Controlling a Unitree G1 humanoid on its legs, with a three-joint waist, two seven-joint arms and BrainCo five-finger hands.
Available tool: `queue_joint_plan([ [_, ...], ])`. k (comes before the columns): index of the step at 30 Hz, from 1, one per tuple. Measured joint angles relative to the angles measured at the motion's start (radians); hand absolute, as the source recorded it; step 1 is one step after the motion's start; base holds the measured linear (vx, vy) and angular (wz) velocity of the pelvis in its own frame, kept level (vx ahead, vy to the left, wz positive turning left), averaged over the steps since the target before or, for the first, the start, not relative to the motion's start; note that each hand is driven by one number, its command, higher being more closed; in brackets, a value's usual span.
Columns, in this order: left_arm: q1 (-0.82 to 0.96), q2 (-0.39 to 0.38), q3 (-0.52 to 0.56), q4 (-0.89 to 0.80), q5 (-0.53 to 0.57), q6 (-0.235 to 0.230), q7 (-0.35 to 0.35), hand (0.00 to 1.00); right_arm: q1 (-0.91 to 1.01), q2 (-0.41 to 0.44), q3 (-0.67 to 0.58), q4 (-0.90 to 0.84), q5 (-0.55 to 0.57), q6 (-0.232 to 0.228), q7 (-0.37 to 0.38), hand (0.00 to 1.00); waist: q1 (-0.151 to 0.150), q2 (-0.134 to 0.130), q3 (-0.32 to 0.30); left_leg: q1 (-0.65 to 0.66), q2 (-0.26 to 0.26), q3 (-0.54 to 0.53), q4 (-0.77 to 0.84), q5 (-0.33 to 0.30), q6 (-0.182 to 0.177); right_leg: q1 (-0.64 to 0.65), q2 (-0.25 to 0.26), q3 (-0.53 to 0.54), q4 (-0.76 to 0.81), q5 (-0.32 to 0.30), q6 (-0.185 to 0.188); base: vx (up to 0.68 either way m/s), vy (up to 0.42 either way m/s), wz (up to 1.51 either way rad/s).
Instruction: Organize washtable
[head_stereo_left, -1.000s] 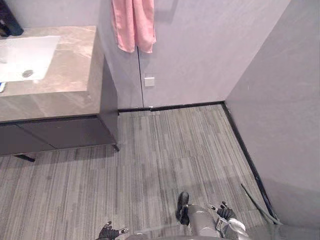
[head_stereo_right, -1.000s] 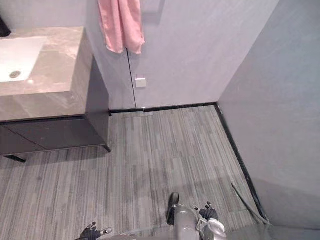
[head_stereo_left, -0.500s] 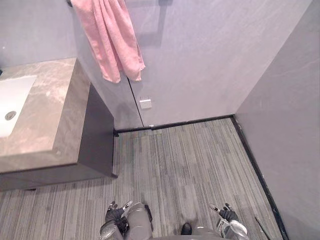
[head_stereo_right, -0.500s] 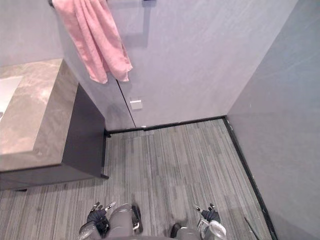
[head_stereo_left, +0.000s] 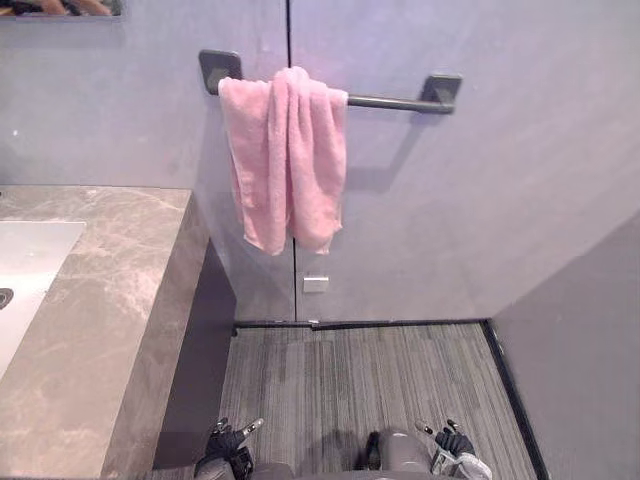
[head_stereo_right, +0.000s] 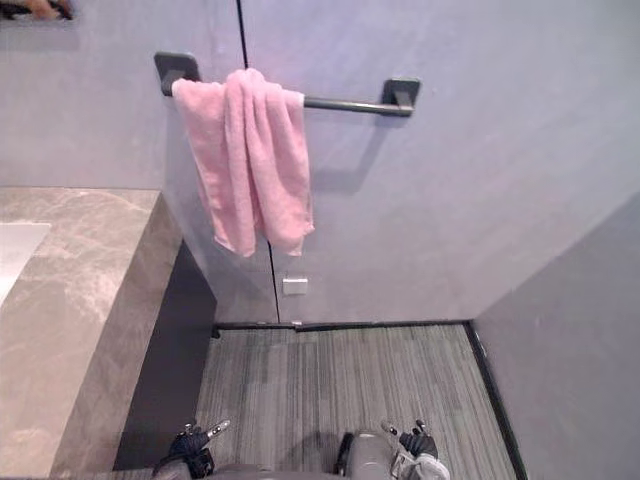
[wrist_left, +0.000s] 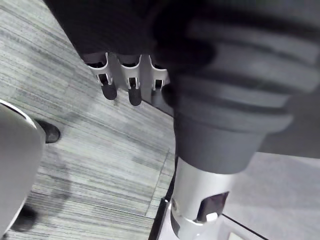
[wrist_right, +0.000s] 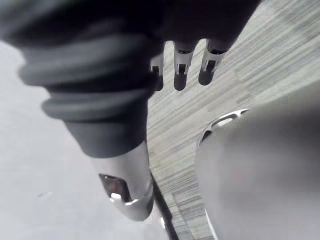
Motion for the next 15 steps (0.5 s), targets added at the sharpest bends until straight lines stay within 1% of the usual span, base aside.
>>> queue_joint_plan([
  [1,0.005,-0.003,0.008,-0.001,0.0,-0.001,0.0,0.0,0.001,0.001,0.0,-0.002,0.0,0.0,0.0,0.0,-0.001,0.0,0.0,0.019,0.004,-0.016,0.001,-0.022,-0.033,0.002,0.015,0.023,-0.139,0.079,0.0,0.45,-0.192,0.78],
  [2,0.008,-0.004,0.018,-0.002,0.001,-0.001,0.0,0.0,0.003,0.002,0.0,-0.002,0.0,0.001,0.0,0.0,0.0,-0.002,-0.001,0.03,0.004,-0.024,0.003,-0.037,-0.048,0.004,0.017,0.04,-0.18,0.113,-0.003,0.47,-0.242,0.92],
  [3,0.01,-0.019,0.051,0.0,0.001,0.0,0.001,0.0,0.004,0.005,-0.002,-0.005,0.002,0.001,0.002,0.0,-0.006,-0.002,-0.002,0.064,0.012,-0.047,0.014,-0.08,-0.076,0.015,0.018,0.067,-0.148,0.229,-0.033,0.45,-0.233,0.63],
  [4,0.015,-0.043,0.068,0.0,0.001,0.0,-0.001,0.0,-0.003,-0.007,0.001,-0.007,-0.002,0.002,0.001,0.0,0.001,0.022,-0.005,0.076,0.03,-0.055,0.023,-0.085,-0.084,0.018,0.024,0.044,-0.1,0.186,-0.041,0.52,-0.276,0.71],
  [5,0.016,-0.061,0.078,-0.004,0.006,-0.003,-0.001,0.0,-0.003,-0.011,-0.007,-0.01,-0.001,-0.003,0.001,0.0,0.003,0.046,-0.008,0.064,0.047,-0.053,0.064,-0.079,-0.093,0.018,0.02,0.02,-0.049,0.119,-0.048,0.39,-0.206,0.42],
  [6,0.016,-0.065,0.077,-0.006,0.009,-0.004,-0.001,0.0,-0.004,-0.016,-0.008,-0.01,-0.001,-0.002,0.001,0.0,0.003,0.052,-0.009,0.059,0.052,-0.053,0.083,-0.075,-0.1,0.021,0.019,0.011,-0.037,0.103,-0.052,0.39,-0.235,0.55],
  [7,0.016,-0.071,0.078,-0.012,0.018,-0.001,-0.001,0.0,-0.004,-0.02,-0.009,-0.01,0.0,-0.001,0.001,0.0,-0.004,0.062,-0.012,0.03,0.073,-0.054,0.158,-0.067,-0.115,0.04,0.02,-0.019,-0.033,0.076,-0.062,0.37,-0.238,0.58],
  [8,0.013,-0.072,0.08,-0.024,0.019,0.0,-0.002,0.0,-0.002,-0.02,-0.008,-0.01,0.0,0.002,-0.001,0.0,-0.012,0.068,-0.013,-0.029,0.104,-0.046,0.297,-0.045,-0.161,0.081,0.028,-0.05,-0.054,0.059,-0.072,0.36,-0.242,0.59],
  [9,0.015,-0.072,0.085,-0.029,0.019,-0.001,-0.002,0.0,-0.001,-0.021,-0.006,-0.011,0.0,0.004,-0.002,0.0,-0.014,0.067,-0.012,-0.063,0.119,-0.038,0.361,-0.03,-0.187,0.102,0.035,-0.056,-0.068,0.053,-0.073,0.32,-0.223,0.41],
  [10,0.021,-0.078,0.099,-0.04,0.019,-0.001,-0.002,0.0,0.0,-0.023,-0.004,-0.007,0.001,0.006,-0.002,0.0,-0.008,0.063,-0.006,-0.112,0.171,0.004,0.487,-0.027,-0.207,0.155,0.057,-0.066,-0.109,0.049,-0.08,0.3,-0.168,0.12],
  [11,0.024,-0.079,0.099,-0.045,0.019,-0.002,-0.004,0.0,0.007,-0.024,-0.003,-0.005,0.002,0.009,-0.004,0.0,0.004,0.068,-0.009,-0.135,0.21,0.067,0.544,-0.033,-0.196,0.216,0.074,-0.073,-0.156,0.052,-0.085,0.29,-0.129,0.04],
  [12,0.024,-0.079,0.098,-0.046,0.019,-0.002,-0.006,0.0,0.01,-0.023,-0.003,-0.005,0.002,0.009,-0.004,0.0,0.005,0.066,-0.011,-0.143,0.219,0.093,0.543,-0.042,-0.182,0.236,0.076,-0.076,-0.174,0.052,-0.085,0.25,-0.066,0.02],
  [13,0.024,-0.077,0.096,-0.05,0.019,-0.002,-0.014,0.0,0.014,-0.021,-0.001,-0.005,0.008,0.01,-0.004,0.0,0.005,0.064,-0.012,-0.162,0.219,0.131,0.502,-0.056,-0.158,0.266,0.075,-0.078,-0.205,0.054,-0.083,0.19,-0.023,-0.01],
  [14,0.025,-0.077,0.094,-0.051,0.019,-0.003,-0.018,0.0,0.012,-0.022,0.001,-0.006,0.012,0.009,-0.004,0.0,0.006,0.064,-0.014,-0.183,0.206,0.142,0.412,-0.057,-0.156,0.278,0.07,-0.073,-0.223,0.057,-0.078,0.17,0.003,-0.05],
  [15,0.025,-0.077,0.093,-0.051,0.018,-0.003,-0.019,0.0,0.011,-0.022,0.001,-0.006,0.012,0.009,-0.004,0.0,0.006,0.064,-0.014,-0.192,0.198,0.139,0.364,-0.056,-0.156,0.282,0.069,-0.068,-0.227,0.059,-0.075,0.21,0.106,-0.25],
])
